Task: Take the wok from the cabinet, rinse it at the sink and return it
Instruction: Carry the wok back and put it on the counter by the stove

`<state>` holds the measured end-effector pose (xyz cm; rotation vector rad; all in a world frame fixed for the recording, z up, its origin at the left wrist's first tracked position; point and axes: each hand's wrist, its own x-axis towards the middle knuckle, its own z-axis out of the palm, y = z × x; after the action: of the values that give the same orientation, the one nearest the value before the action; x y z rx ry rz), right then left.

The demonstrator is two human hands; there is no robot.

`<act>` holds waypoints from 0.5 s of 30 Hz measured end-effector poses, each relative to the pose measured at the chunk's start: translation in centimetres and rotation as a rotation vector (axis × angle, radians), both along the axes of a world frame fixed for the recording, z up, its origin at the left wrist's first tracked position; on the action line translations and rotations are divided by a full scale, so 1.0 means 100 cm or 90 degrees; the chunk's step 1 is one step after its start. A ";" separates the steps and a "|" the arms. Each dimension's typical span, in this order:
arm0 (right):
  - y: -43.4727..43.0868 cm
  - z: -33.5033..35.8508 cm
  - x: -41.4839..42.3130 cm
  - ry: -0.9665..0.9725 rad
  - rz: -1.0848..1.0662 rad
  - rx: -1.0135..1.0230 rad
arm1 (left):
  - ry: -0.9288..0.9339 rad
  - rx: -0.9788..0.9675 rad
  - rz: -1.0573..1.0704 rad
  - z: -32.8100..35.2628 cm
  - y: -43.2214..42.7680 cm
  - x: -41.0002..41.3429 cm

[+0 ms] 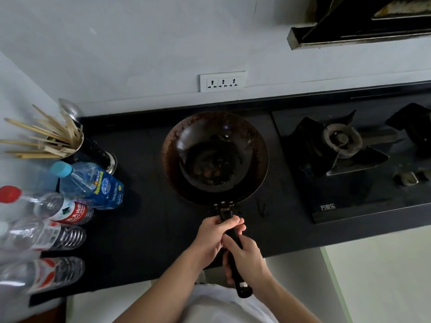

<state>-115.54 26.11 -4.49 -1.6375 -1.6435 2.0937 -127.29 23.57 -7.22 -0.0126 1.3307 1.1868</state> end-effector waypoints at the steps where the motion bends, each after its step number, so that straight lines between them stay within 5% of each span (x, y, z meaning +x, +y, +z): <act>1: 0.001 -0.001 0.001 0.000 0.005 0.007 | 0.008 -0.001 0.005 0.000 0.000 0.001; 7: 0.011 -0.009 0.004 -0.062 0.078 0.098 | 0.246 -0.041 -0.087 -0.002 -0.008 -0.010; 15: 0.041 -0.002 0.003 -0.191 0.324 0.618 | 1.053 -0.058 -0.230 0.022 -0.033 -0.047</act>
<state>-115.25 30.17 -4.69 -1.2662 -2.7402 0.7804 -132.04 20.22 -5.02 1.3288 2.5983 0.6694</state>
